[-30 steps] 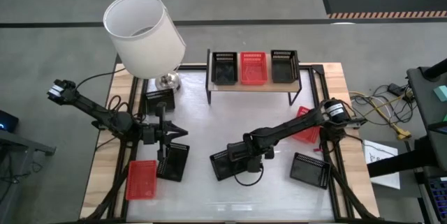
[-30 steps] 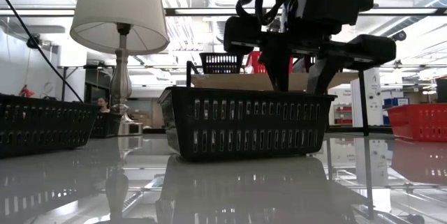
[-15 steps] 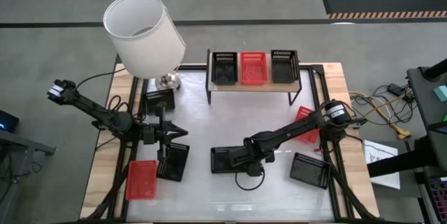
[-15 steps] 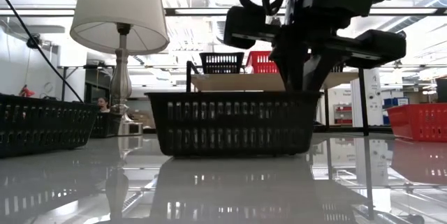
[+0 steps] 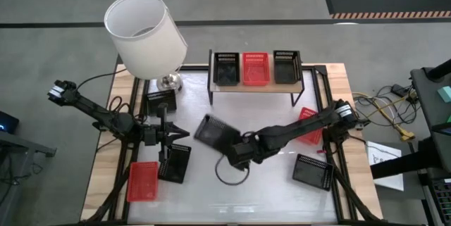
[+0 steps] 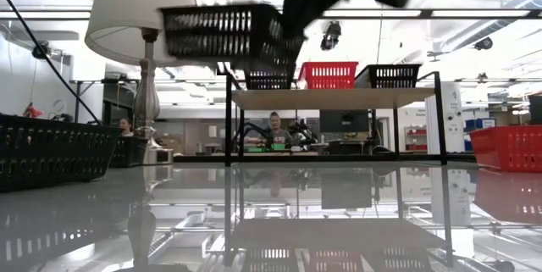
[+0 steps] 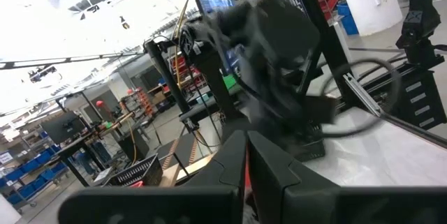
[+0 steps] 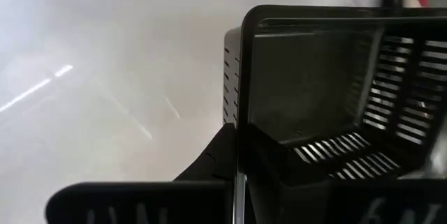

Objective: Stack baskets on shelf by color
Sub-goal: Stack the black bin on top of the other black bin on the shelf

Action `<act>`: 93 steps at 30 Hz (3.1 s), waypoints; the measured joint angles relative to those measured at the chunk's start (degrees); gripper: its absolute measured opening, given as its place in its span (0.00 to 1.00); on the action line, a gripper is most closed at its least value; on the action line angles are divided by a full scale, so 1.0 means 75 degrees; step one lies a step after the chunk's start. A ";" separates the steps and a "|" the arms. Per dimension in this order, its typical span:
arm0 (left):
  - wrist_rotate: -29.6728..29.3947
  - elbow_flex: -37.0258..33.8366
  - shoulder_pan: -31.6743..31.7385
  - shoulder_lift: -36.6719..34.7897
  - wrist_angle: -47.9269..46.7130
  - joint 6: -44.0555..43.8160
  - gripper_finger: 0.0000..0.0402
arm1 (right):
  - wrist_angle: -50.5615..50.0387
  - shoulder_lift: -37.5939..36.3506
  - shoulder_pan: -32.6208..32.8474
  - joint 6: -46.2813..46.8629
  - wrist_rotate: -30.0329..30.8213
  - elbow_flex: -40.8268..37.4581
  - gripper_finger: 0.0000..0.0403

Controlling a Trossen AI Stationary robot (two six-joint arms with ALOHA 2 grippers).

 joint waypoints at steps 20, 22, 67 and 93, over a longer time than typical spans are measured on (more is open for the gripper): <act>0.0000 0.0000 -0.0003 0.0015 -0.0018 -0.0002 0.00 | -0.4600 -0.1348 -0.4062 0.5069 -0.0812 0.3148 0.02; 0.0000 0.0000 -0.0003 0.0015 -0.0035 -0.0002 0.00 | -0.4527 -0.1686 -0.4586 0.4962 -0.0937 0.2921 0.02; 0.0000 0.0000 -0.0003 0.0017 -0.0020 -0.0002 0.00 | -0.3909 -0.3123 -0.6084 0.3440 -0.1515 -0.1065 0.16; 0.0000 0.0000 -0.0001 0.0064 -0.0009 -0.0002 0.00 | -0.2623 -0.3310 -0.4488 0.4861 -0.2590 -0.0908 0.11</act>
